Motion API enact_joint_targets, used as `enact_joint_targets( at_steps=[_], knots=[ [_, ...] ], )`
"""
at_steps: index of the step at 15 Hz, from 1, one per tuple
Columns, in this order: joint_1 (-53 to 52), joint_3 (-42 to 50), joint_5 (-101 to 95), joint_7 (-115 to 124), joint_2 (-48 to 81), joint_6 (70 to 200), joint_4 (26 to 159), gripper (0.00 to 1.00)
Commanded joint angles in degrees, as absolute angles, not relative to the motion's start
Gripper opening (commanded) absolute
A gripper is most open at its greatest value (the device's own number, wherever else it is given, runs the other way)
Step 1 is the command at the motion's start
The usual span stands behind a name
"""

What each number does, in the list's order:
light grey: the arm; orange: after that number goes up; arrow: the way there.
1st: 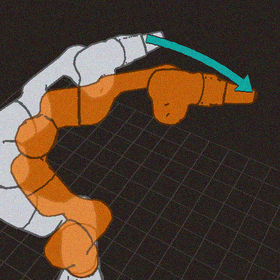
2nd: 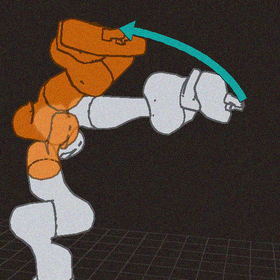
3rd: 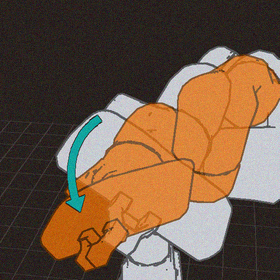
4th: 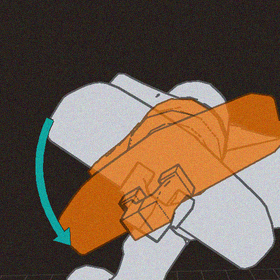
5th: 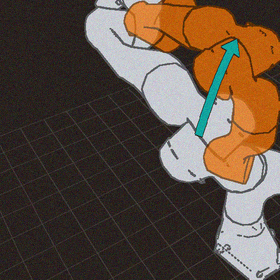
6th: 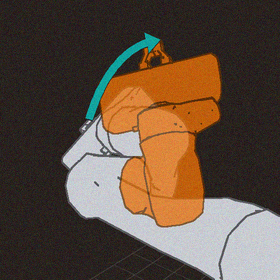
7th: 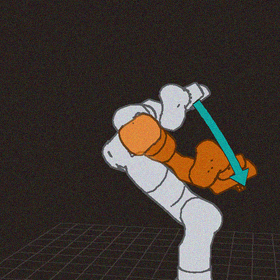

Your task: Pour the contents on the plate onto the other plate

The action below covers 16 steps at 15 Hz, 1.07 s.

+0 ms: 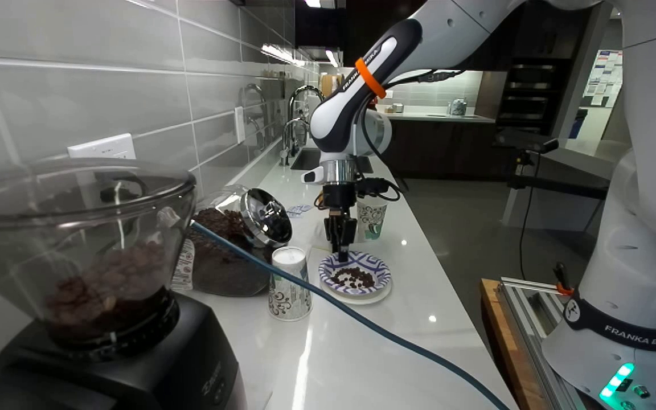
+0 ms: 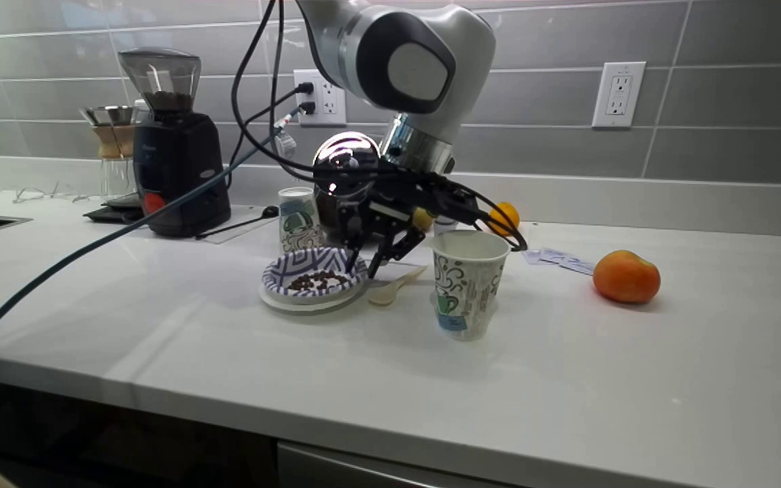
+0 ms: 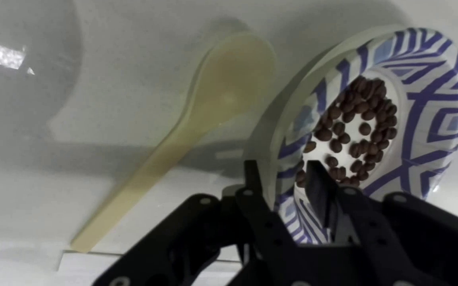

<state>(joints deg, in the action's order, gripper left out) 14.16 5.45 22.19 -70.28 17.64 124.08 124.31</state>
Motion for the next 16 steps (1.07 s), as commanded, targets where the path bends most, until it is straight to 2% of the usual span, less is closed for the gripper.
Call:
enact_joint_targets(
  at_steps=[1,4,6,9,11,12,14,16],
  knots=[
    [14.6,4.6,23.1,-70.2,16.7,126.3,125.6,0.67],
    [14.3,4.5,23.0,-68.5,15.6,127.6,126.9,0.69],
    [13.9,4.5,22.7,-66.3,14.4,128.1,128.2,0.62],
    [13.4,4.5,22.5,-63.1,12.2,128.0,130.3,0.61],
    [13.1,4.5,22.1,-61.7,11.0,128.0,131.0,0.57],
    [13.1,4.7,22.1,-61.0,10.5,128.2,131.2,0.47],
    [12.9,5.0,21.9,-59.8,9.5,128.0,131.6,0.43],
    [12.9,5.1,21.8,-58.8,9.2,127.5,131.7,0.26]
  ],
)
